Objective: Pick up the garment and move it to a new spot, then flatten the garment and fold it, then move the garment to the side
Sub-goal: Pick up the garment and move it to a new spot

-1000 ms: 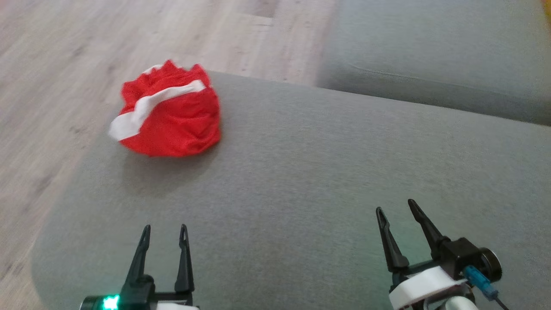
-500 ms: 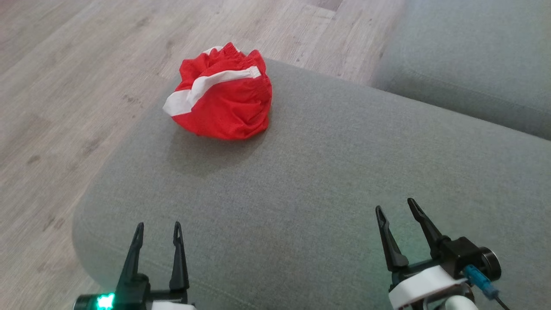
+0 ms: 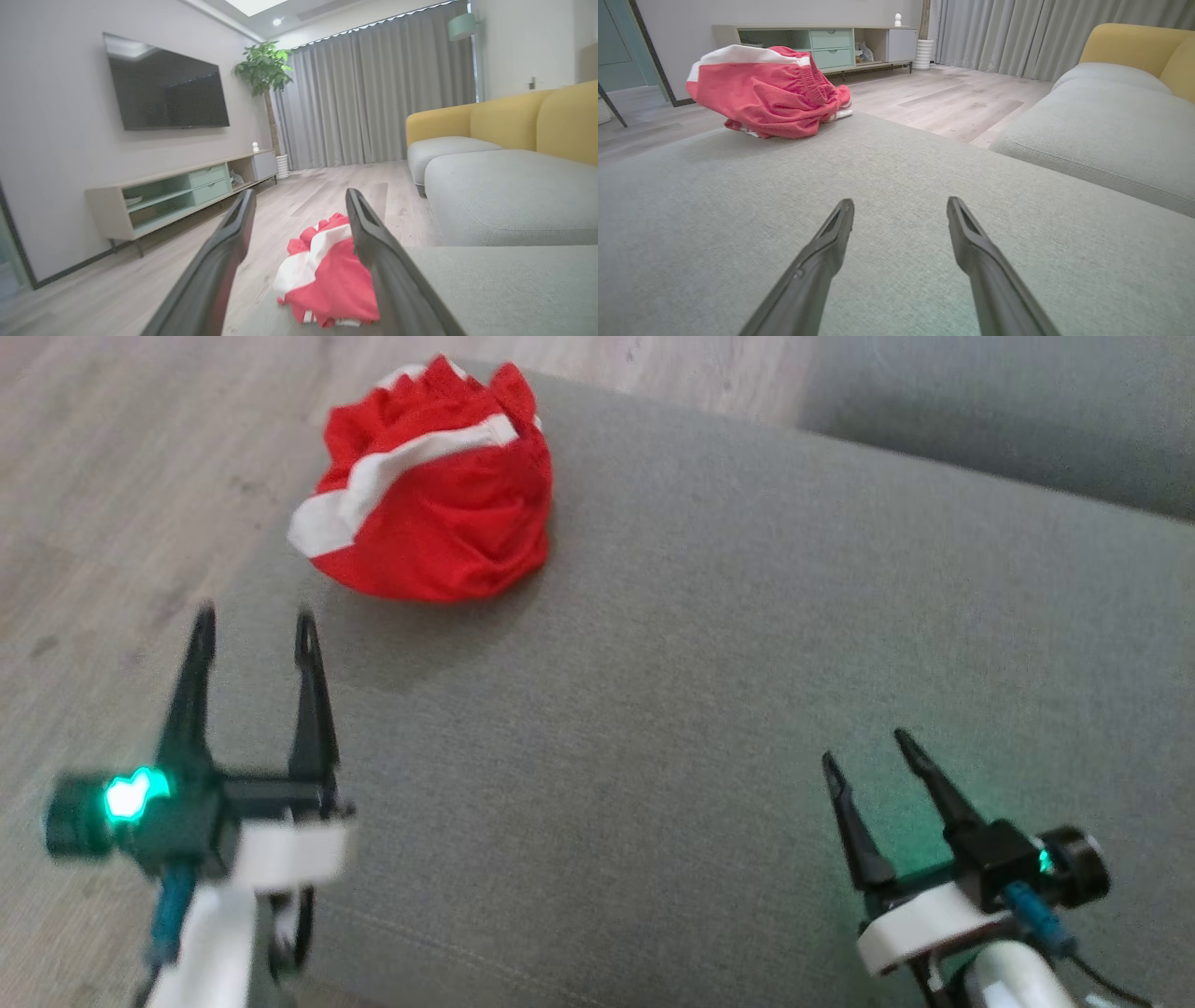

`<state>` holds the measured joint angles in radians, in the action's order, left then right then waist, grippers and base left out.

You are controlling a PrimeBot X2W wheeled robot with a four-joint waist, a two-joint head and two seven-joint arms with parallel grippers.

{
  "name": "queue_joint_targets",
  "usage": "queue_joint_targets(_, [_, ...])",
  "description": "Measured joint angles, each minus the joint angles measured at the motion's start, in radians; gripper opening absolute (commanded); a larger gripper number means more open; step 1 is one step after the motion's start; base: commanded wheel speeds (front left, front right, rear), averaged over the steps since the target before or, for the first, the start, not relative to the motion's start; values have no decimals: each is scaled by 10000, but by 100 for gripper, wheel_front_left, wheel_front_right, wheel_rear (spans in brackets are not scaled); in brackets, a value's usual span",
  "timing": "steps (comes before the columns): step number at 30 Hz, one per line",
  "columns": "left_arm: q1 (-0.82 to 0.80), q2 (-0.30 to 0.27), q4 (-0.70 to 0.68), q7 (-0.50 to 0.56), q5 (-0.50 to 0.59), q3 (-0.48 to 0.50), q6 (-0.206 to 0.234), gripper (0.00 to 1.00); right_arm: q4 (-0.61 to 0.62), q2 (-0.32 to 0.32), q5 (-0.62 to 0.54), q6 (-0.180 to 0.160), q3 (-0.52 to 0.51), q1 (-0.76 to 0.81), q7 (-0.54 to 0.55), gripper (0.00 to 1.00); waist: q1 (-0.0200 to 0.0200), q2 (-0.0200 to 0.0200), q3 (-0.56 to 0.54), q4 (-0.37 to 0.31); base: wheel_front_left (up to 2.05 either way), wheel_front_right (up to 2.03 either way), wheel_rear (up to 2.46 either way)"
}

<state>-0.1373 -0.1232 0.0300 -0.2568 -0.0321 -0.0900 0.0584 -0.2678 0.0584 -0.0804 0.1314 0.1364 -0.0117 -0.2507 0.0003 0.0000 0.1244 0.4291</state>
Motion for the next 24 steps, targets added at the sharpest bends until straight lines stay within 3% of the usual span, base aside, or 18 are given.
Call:
queue_joint_targets(3, [-1366, -483, 732, 65, 263, -153, -472, 100, 79, 347, -2, 0, 4, -232, 0, 100, 1, 0, 425, -188, 0, 0, 0])
queue_joint_targets(8, [-4416, -874, 2550, 1603, 462, -629, -1304, 100, 290, 961, -4, 0, 109, -677, 0, 100, 1, 0, 1186, -517, 0, 0, 0])
queue_joint_targets(15, [-7706, -984, 5521, 3494, 619, -1120, -1643, 100, 686, 1745, -79, 0, 173, -1080, -2, 100, 0, 0, 2217, -1069, 0, 0, 0])
queue_joint_targets(20, [-8383, -1081, 7751, 4700, 535, -1513, -1829, 100, 880, 2132, -77, 0, 102, -1084, -2, 100, 0, 0, 2833, -1483, 0, 0, 0])
queue_joint_targets(24, [-8498, -1233, 8679, 4920, 431, -1745, -1835, 100, 1093, 2196, -75, 0, 111, -1185, -17, 100, -1, 0, 3121, -1686, 0, 0, 0])
